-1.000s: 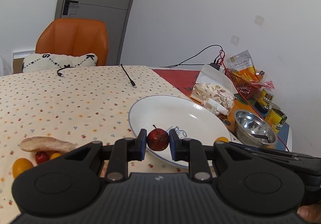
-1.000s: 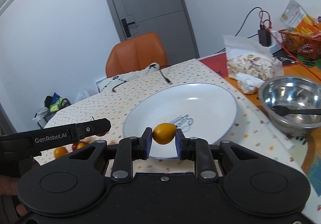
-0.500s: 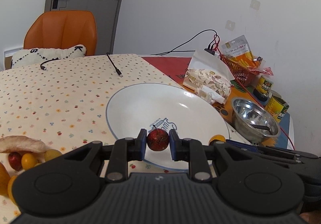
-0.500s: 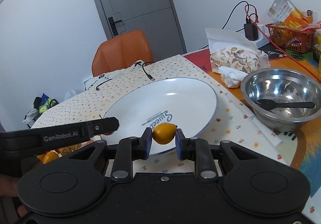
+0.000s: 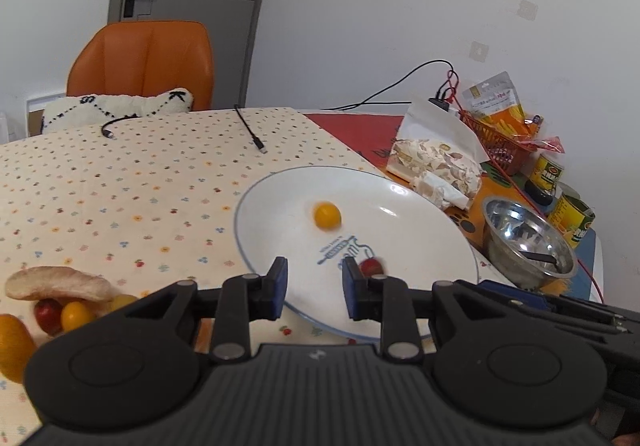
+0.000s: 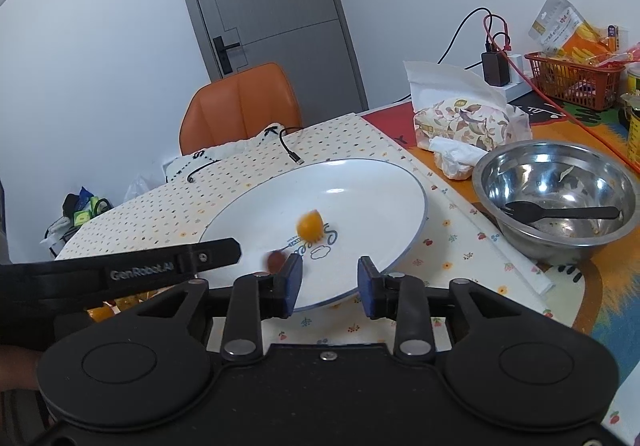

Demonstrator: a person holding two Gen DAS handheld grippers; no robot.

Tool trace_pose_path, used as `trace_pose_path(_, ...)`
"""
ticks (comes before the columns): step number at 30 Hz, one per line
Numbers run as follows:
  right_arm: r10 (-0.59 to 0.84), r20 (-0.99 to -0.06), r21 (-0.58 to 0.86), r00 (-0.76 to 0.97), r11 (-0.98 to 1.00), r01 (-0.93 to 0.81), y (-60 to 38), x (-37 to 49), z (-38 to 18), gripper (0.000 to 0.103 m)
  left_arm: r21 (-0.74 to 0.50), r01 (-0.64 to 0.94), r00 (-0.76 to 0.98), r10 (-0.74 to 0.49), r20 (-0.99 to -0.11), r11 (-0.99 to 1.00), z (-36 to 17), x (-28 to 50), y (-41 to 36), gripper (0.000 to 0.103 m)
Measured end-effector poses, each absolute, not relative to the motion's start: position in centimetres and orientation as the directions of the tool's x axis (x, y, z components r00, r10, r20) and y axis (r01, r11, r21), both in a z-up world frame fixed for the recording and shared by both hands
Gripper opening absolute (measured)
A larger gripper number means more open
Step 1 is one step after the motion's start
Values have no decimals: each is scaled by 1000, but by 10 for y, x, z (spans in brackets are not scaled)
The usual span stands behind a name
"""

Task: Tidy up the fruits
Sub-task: 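Carry both fruits over the white plate and open both grippers to drop them, then move both open grippers back toward the fruit pile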

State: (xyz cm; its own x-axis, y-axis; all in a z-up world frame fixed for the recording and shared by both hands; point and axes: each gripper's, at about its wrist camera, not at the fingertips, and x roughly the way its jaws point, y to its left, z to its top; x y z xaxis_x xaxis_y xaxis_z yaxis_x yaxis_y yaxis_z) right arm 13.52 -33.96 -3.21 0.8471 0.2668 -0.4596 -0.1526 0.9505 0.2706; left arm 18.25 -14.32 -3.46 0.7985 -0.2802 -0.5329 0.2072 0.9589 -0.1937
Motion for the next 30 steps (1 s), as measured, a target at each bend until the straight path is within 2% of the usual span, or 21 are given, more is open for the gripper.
trace_pose_path(2, 271, -450, 274, 851, 949, -157, -338, 133, -31, 41, -200, 191, 801, -270, -534, 961, -32, 181, -137, 35)
trace_pose_path(4, 279, -438, 281, 855, 946, -165, -337, 132, -29, 52, -201, 174, 806, -257, -534, 964, -29, 179, -130, 47)
trace_pose_path(8, 296, -412, 301, 862, 937, -177, -336, 128, -25, 67, -215, 135, 822, -231, -520, 967, -23, 174, -117, 67)
trace_pose_path(10, 295, -403, 307, 866, 935, -176, -336, 127, -23, 80, -214, 115, 831, -212, -514, 970, -20, 172, -112, 79)
trace_pose_path(11, 293, -399, 310, 869, 935, -173, -336, 127, -22, 84, -212, 109, 835, -205, -511, 971, -19, 170, -109, 80)
trace_pose_path(13, 283, -396, 311, 874, 936, -162, -334, 126, -20, 99, -209, 92, 842, -188, -506, 973, -16, 167, -104, 85)
trace_pose_path(14, 281, -391, 310, 877, 937, -162, -333, 125, -18, 101, -210, 85, 844, -183, -505, 974, -15, 166, -102, 87)
trace_pose_path(16, 289, -382, 308, 878, 935, -174, -331, 123, -16, 103, -215, 76, 847, -177, -501, 974, -12, 162, -96, 92)
trace_pose_path(18, 297, -382, 303, 875, 935, -185, -328, 124, -14, 103, -214, 69, 849, -170, -500, 974, -10, 159, -92, 94)
trace_pose_path(30, 334, -372, 300, 866, 926, -228, -310, 124, -10, 103, -238, 45, 850, -162, -501, 970, -8, 139, -63, 94)
